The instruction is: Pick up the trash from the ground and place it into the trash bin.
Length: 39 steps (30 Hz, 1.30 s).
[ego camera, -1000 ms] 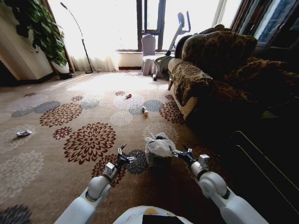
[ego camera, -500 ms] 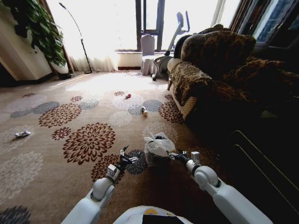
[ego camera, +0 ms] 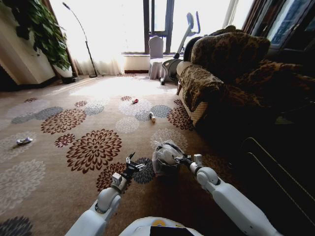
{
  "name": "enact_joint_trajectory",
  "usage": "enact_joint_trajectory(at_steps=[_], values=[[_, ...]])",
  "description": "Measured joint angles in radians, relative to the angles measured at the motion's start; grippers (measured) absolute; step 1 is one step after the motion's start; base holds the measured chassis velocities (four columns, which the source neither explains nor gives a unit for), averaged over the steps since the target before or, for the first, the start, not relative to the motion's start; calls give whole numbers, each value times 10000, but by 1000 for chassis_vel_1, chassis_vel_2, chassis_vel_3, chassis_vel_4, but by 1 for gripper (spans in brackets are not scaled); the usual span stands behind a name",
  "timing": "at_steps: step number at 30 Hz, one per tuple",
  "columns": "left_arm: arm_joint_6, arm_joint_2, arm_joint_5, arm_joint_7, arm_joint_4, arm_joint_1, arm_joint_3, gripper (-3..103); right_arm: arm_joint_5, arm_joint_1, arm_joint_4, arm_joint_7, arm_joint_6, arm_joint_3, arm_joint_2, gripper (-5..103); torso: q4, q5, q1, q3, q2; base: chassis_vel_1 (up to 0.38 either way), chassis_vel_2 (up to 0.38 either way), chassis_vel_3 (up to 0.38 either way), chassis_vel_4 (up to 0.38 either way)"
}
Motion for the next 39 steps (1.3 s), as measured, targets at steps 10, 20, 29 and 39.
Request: enact_joint_trajectory(at_steps=[10,20,29,39], values=[[-98,-133,-92,-54,-142,117,0,98,-441,-42,137,-259,40,239,-529,93,-11,-6,-1,-1,0,0,0,0,0],[12,118,-347,-110,-686,718,-270,98,-1324,927,-1543,-565,360,-853,908,93,2,1,0,1,0,0,0,0,0],[50,-118,-310,-121,-656,588,-68,98,-1182,771,-185,-493,291,-473,-307,93,-13,-5,0,0,1,0,0,0,0],[231,24,-412,-198,-1001,1022,-307,100,-1775,1553,-1749,-783,536,-1446,769,93,0,1,0,1,0,0,0,0,0]])
